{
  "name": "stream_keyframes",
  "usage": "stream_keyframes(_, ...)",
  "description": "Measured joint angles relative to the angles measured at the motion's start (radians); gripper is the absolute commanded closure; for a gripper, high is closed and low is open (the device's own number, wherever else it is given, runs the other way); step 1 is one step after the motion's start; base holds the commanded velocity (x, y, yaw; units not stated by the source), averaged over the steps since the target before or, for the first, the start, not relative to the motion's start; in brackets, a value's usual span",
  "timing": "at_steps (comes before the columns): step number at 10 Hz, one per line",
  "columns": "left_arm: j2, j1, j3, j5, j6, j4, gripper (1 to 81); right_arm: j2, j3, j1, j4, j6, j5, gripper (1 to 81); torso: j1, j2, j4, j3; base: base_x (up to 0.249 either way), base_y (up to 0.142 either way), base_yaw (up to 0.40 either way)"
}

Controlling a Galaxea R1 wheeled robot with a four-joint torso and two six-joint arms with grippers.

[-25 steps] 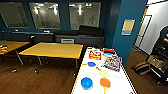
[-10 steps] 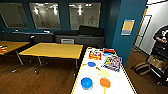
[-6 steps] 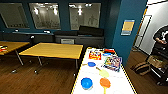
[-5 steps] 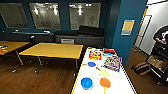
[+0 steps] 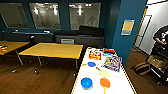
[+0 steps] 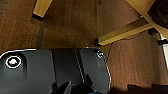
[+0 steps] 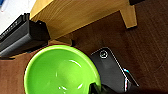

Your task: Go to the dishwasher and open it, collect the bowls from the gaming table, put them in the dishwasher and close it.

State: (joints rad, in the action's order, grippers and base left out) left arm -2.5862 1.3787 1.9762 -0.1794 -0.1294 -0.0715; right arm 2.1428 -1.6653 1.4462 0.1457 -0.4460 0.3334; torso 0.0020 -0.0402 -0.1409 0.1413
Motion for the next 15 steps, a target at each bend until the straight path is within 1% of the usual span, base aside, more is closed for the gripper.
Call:
stream_keyframes(3,0.15,-0.055,-0.156,-0.001,-0.001,0.0,1.0,0.05,-0.04,0.017,0.022,0.0,0.0,81.1,0.0,0.0,0.0,0.0,0.0,0.0,0.0)
stream_keyframes(5,0.225,-0.073,-0.23,-0.009,-0.002,0.0,1.0,0.069,-0.072,0.04,0.036,0.0,0.002,81.1,0.0,0.0,0.0,0.0,0.0,0.0,0.0)
stream_keyframes(7,0.265,-0.089,-0.307,-0.013,-0.002,0.0,1.0,0.083,-0.125,0.078,0.055,0.0,0.004,81.1,0.0,0.0,0.0,0.0,0.0,0.0,0.0)
stream_keyframes(8,0.278,-0.108,-0.352,-0.011,-0.003,0.001,1.0,0.112,-0.158,0.089,0.062,0.0,0.003,81.1,0.0,0.0,0.0,0.0,0.0,0.0,0.0)
stream_keyframes(9,0.296,-0.133,-0.401,-0.011,-0.003,0.011,1.0,0.154,-0.189,0.091,0.068,0.0,0.004,81.1,0.0,0.0,0.0,0.0,0.0,0.0,0.0)
stream_keyframes(10,0.324,-0.161,-0.452,-0.004,-0.004,0.031,1.0,0.192,-0.209,0.092,0.077,0.0,0.007,81.1,0.0,0.0,0.0,0.0,0.0,0.0,0.0)
stream_keyframes(11,0.348,-0.193,-0.493,0.008,-0.005,0.05,1.0,0.216,-0.22,0.097,0.086,0.0,0.007,81.1,0.0,0.0,0.0,0.0,0.0,0.0,0.0)
stream_keyframes(12,0.368,-0.235,-0.533,0.034,-0.005,0.067,1.0,0.234,-0.234,0.105,0.094,0.0,0.006,81.1,0.0,0.0,0.0,0.0,0.0,0.0,0.0)
stream_keyframes(15,0.394,-0.37,-0.62,0.128,-0.006,0.11,1.0,0.267,-0.261,0.11,0.104,0.0,-0.001,81.1,0.0,0.0,0.0,0.0,0.0,0.0,0.0)
